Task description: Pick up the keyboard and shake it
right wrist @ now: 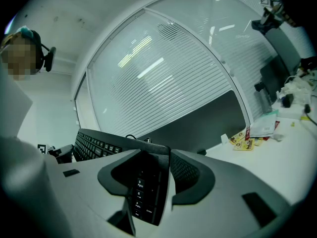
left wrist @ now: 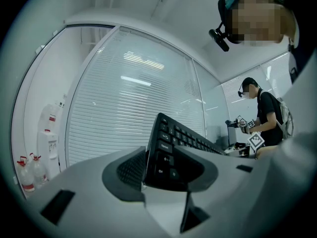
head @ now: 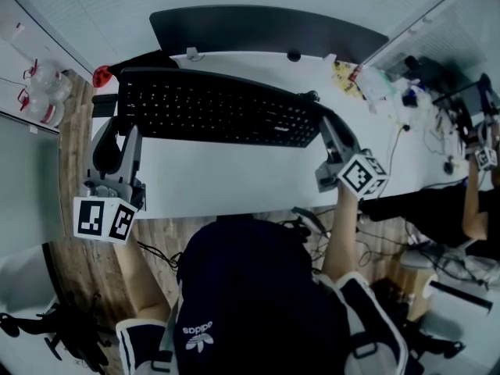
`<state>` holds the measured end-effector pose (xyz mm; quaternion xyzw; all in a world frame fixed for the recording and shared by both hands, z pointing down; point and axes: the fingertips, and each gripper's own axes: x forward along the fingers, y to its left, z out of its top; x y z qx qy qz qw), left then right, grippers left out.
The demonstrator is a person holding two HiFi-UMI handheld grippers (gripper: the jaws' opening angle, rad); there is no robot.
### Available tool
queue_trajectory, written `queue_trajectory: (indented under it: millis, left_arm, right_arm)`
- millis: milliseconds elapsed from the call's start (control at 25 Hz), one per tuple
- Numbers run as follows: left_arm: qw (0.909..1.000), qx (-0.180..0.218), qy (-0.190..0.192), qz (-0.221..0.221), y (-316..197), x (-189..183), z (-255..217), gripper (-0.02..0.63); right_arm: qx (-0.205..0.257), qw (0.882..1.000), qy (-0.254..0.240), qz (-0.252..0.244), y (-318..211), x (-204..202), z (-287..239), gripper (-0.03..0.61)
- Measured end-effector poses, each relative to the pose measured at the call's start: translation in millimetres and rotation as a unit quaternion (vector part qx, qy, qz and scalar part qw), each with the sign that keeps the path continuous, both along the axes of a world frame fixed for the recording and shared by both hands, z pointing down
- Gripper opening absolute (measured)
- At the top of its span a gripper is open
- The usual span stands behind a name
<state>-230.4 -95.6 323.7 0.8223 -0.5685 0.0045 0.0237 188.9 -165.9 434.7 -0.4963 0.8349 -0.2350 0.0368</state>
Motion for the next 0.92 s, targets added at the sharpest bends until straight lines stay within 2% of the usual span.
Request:
queue_trajectory:
  millis: [920]
  left_arm:
    - [1.0000, -0.004, 0.002, 0.000, -3.2, -2.0, 3.5, 0.178]
  right_arm:
    - [0.005, 1.000, 0.007, -0.004, -3.5, -2.5, -3.1, 0.176]
